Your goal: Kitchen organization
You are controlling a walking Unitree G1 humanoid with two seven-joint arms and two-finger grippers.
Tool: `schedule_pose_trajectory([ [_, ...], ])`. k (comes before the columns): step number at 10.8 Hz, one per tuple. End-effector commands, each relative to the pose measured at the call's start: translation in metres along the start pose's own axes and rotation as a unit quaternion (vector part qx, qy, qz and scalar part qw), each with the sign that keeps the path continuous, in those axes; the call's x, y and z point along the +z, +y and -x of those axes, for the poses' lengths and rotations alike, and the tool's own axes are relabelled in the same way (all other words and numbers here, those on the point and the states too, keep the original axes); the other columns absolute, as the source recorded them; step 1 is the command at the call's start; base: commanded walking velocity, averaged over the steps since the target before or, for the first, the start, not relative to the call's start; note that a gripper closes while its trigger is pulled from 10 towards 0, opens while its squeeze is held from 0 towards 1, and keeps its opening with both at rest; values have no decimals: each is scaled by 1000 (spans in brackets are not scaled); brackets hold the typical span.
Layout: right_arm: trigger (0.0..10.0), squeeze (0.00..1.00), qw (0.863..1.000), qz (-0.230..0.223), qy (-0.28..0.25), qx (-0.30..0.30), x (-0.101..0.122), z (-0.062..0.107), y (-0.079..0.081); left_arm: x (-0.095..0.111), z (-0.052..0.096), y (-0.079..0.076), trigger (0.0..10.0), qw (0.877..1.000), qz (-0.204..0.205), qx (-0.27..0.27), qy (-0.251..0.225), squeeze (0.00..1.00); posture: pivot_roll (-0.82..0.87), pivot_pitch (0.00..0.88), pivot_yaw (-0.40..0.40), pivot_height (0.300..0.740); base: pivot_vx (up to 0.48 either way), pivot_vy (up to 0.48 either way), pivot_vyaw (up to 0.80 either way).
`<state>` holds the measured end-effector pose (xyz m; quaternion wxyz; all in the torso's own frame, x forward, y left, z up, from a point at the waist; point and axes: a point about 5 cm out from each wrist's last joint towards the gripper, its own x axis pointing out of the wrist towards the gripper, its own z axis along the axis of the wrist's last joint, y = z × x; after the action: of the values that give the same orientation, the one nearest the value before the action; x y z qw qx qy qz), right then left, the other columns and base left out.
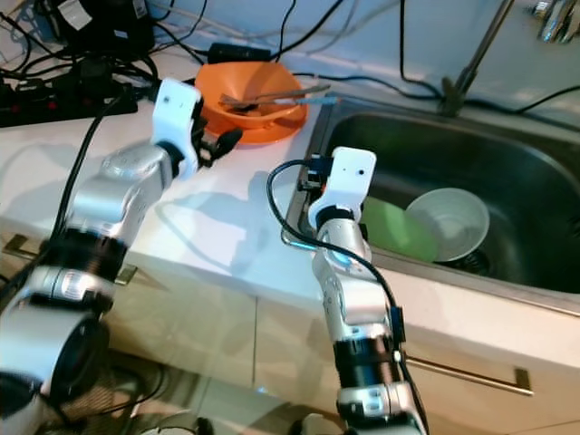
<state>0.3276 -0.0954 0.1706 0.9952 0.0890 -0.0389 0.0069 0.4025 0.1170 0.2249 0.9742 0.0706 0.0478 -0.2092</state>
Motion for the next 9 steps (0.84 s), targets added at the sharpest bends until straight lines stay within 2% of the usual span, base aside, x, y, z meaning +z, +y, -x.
schedule_pose_trajectory([
  [1, 10000, 0, 1000, 2, 2, -7, 1, 4, -2, 6, -5, -1, 10000, 1000, -8, -4, -3, 0, -61, 136, -22, 719, 0, 0, 0],
  [4, 10000, 0, 1000, 4, 11, -22, 1, 17, -8, 6, -12, -1, 10000, 1000, -9, -1, 12, 0, -112, 198, -12, 719, 0, 0, 0],
  [9, 10000, 0, 999, 7, 20, -41, 4, 34, -14, 16, -18, 5, 10000, 999, -31, 20, 16, 0, -147, 221, 17, 719, 0, 0, 0],
])
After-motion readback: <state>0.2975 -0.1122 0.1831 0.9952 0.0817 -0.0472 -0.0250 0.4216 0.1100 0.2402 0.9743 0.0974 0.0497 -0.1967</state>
